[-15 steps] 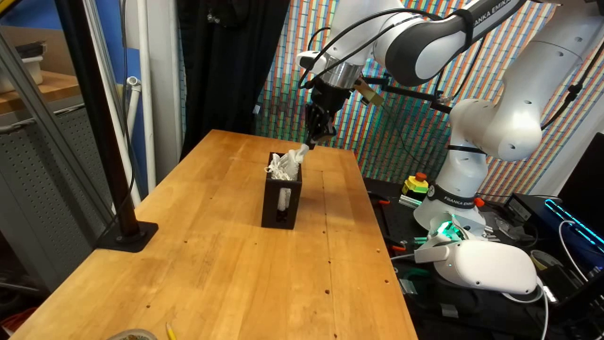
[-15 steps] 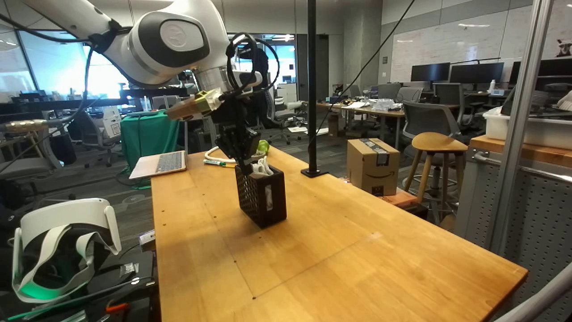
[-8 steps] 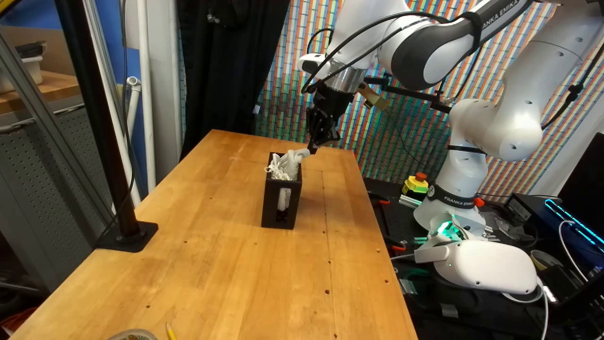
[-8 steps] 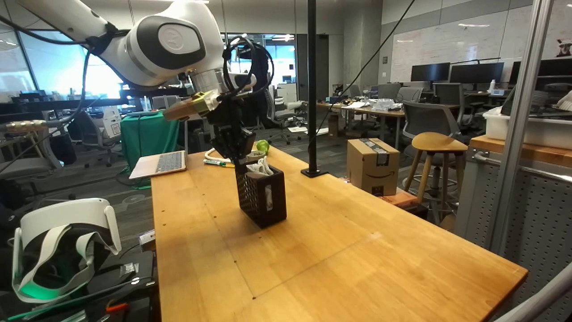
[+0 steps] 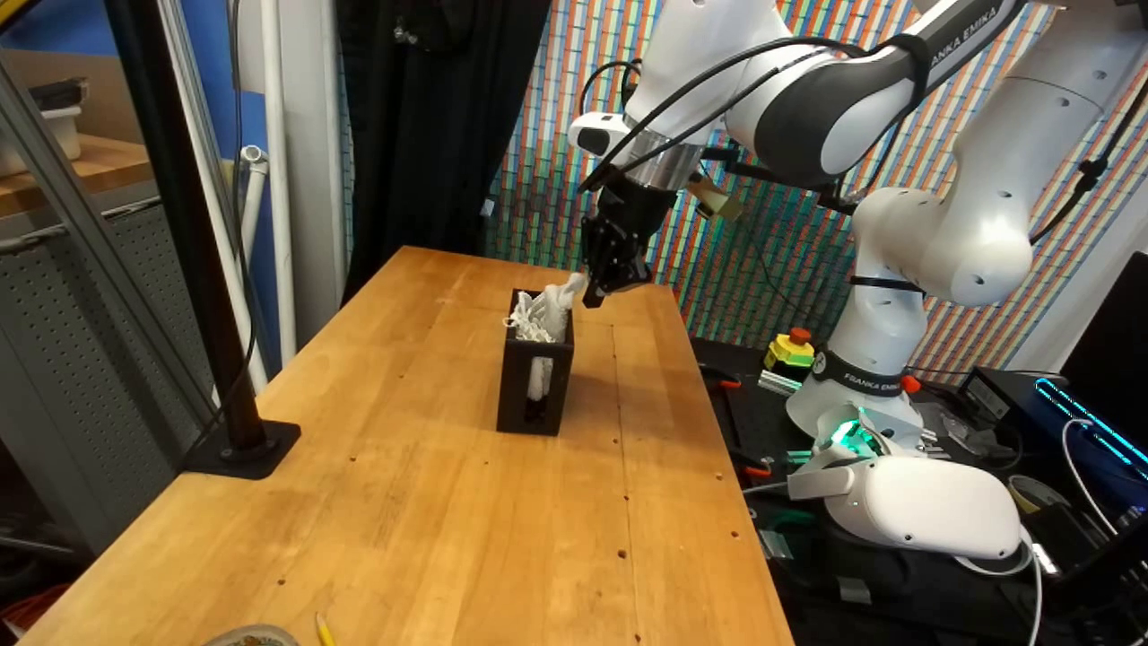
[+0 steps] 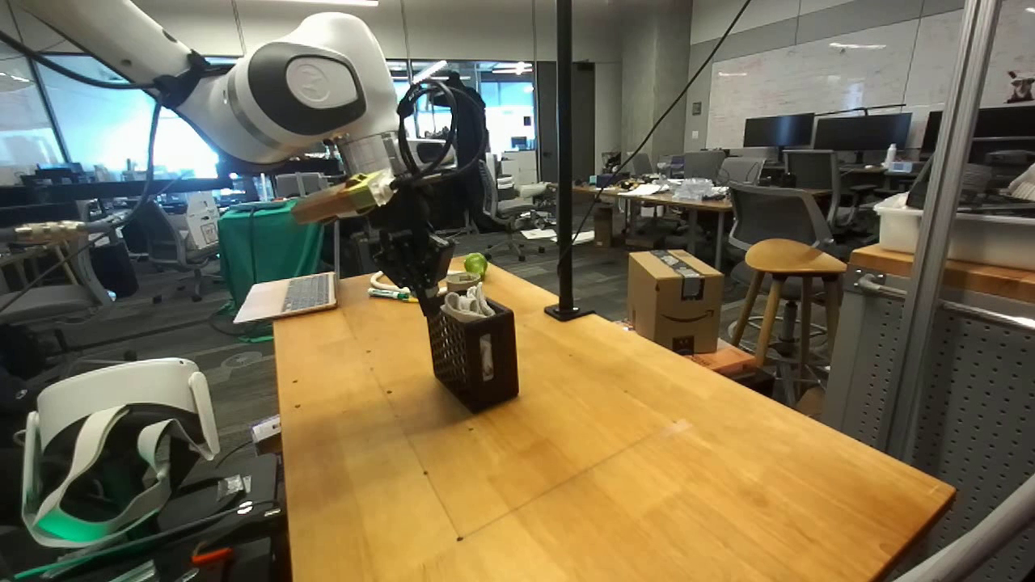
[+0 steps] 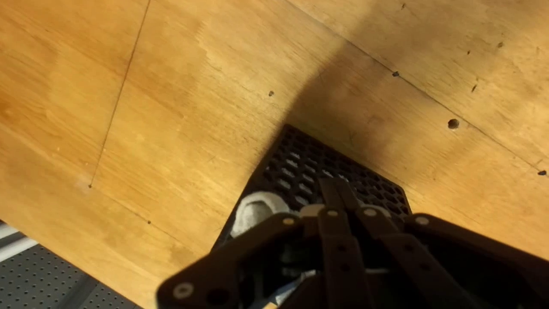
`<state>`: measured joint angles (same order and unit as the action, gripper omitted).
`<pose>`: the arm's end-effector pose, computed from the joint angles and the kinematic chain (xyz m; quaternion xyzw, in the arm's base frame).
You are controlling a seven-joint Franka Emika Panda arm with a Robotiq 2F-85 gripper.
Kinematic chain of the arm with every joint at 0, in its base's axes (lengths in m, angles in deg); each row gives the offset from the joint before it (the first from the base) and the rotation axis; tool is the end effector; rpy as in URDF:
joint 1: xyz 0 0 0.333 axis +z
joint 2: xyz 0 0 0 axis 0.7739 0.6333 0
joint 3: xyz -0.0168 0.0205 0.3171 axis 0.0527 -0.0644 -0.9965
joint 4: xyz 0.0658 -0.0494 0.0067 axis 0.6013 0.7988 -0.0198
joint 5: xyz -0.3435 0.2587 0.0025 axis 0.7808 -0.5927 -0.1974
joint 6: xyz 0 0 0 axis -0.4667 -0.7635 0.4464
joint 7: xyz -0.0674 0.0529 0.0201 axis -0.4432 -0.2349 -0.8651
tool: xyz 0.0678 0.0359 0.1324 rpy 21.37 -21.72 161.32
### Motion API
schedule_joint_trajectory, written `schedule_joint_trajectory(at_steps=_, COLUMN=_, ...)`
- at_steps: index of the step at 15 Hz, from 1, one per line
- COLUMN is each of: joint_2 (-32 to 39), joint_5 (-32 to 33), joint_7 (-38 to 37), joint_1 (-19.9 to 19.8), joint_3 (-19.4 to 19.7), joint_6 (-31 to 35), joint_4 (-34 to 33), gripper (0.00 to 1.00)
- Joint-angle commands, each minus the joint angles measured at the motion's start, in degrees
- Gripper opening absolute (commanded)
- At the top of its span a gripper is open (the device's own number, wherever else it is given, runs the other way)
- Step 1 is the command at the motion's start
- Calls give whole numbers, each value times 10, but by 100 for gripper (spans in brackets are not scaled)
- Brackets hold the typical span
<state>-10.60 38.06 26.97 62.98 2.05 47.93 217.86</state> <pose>0.4477 0.1849 0.3217 0.9370 0.3278 0.0741 0.0949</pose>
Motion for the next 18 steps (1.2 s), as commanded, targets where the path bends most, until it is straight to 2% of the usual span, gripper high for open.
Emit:
schedule_joint_trajectory(at_steps=1, joint_2=12, joint_5=13, joint_7=-2, joint_1=-4, joint_3=-3, joint_6=30, joint_4=2, gripper=5)
schedule_joint_trajectory(at_steps=9, joint_2=33, joint_5=54, joint_7=-17, joint_1=-15, joint_3=-5, joint_6=54, joint_4=-7, gripper=5)
schedule_joint_trajectory(at_steps=18, joint_2=-5, joint_5=66, joint_7=-17, joint_1=-19, joint_3=-2, joint_6=69, joint_4=-21, gripper=5)
